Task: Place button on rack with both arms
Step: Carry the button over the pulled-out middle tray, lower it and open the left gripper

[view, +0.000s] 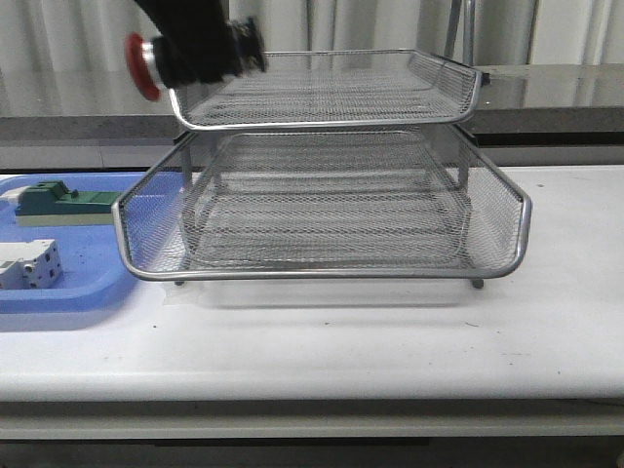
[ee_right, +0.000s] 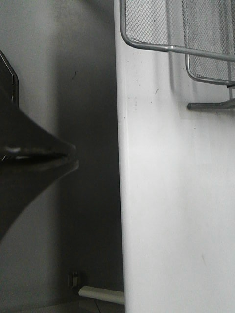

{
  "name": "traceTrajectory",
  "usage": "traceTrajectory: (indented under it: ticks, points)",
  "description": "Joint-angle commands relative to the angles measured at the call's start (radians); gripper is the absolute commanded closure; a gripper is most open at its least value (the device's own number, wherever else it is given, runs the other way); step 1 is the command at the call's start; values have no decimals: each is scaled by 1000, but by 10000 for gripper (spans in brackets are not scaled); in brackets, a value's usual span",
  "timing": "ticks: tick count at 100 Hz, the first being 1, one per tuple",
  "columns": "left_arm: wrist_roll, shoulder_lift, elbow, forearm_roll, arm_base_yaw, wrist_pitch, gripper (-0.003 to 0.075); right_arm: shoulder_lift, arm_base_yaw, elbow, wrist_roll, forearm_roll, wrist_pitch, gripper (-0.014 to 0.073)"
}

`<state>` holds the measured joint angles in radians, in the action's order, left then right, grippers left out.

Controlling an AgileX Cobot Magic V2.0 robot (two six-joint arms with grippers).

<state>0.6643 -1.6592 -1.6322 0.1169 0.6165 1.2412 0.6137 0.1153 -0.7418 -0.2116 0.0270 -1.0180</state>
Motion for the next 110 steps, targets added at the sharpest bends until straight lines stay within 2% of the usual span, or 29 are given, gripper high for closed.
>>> traceTrajectory:
  ticks: [1,19,44,51,70,77,87,110]
  points:
    - [-8,-8,-23,33,42,-70,740,1,2,-34,2,11,57,664]
    - [-8,-97,-23,24,95,-129,740,1,2,-34,2,11,57,664]
    - [-8,-152,-23,22,94,-189,729,1,2,-34,2,11,57,664]
    - [-8,-153,-23,22,94,-189,678,1,2,-34,2,11,57,664]
    - [-8,-153,-23,20,94,-193,402,1,2,-34,2,11,57,664]
    - [-8,-153,-23,20,94,-203,327,1,2,-34,2,11,57,664]
    - [-8,-153,-23,20,94,-214,288,1,2,-34,2,11,57,664]
    - [-10,-149,-29,20,94,-202,288,1,2,-34,2,11,57,664]
